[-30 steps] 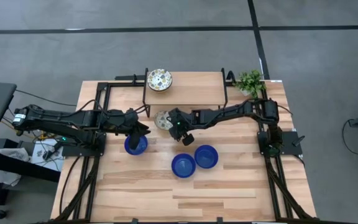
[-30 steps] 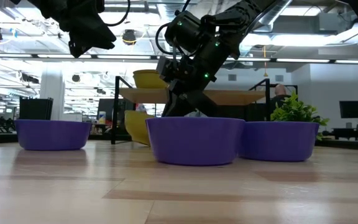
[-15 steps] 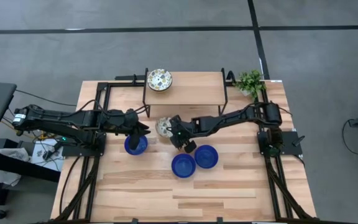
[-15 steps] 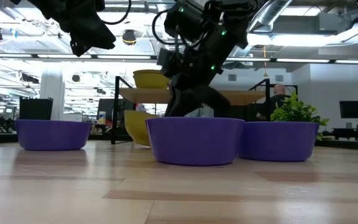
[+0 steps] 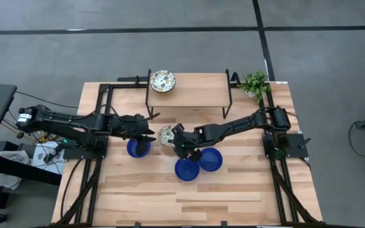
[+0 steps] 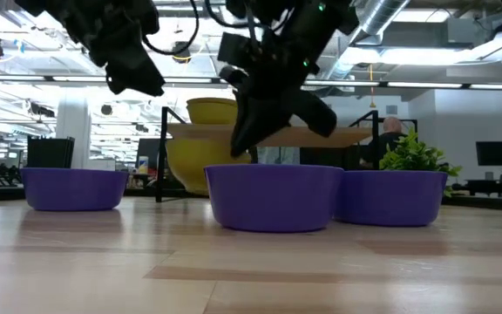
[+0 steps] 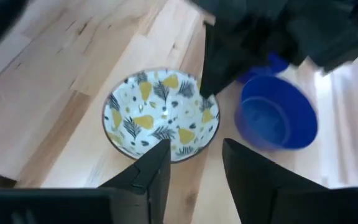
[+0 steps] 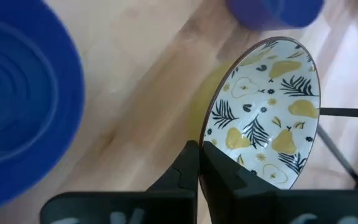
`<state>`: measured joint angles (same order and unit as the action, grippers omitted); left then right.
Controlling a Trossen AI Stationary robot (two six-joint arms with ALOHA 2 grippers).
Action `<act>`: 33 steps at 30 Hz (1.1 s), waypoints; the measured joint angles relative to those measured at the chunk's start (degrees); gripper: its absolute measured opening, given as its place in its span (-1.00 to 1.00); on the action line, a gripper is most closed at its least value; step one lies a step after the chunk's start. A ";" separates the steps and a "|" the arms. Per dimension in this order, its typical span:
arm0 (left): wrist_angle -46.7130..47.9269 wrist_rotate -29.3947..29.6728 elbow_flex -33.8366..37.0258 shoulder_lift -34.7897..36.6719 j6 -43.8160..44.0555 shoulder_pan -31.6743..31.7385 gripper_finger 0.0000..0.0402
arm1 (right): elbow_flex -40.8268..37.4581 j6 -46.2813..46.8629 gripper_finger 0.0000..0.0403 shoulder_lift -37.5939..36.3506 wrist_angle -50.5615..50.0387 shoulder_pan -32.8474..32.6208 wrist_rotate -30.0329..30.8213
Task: Pick & Place Mini bowls
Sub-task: Stack the white patterned bowl on top of the white patterned bowl on the shelf
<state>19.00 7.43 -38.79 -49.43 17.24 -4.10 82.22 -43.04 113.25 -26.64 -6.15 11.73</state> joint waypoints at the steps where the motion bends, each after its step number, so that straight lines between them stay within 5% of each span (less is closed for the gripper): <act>1: 0.00 -0.02 0.00 -0.67 -1.40 0.00 -0.25 | 0.75 -0.11 -1.00 0.00 -0.78 0.01 0.32; 11: 0.04 3.46 0.00 -3.21 -19.82 0.00 -0.07 | 5.96 -0.47 -1.00 -0.02 -8.57 -0.36 0.42; 24: -0.13 5.47 0.00 -3.91 -47.16 0.00 -0.07 | 10.17 -2.47 -1.00 -0.02 -13.34 -0.96 0.18; 33: -0.27 4.85 -0.02 -9.86 -56.08 -0.07 -0.07 | 10.55 -2.41 -1.00 -0.02 -13.63 -0.94 0.36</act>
<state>18.74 12.27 -38.81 -59.29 -38.84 -4.16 92.77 -45.45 113.23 -40.27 -7.09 12.10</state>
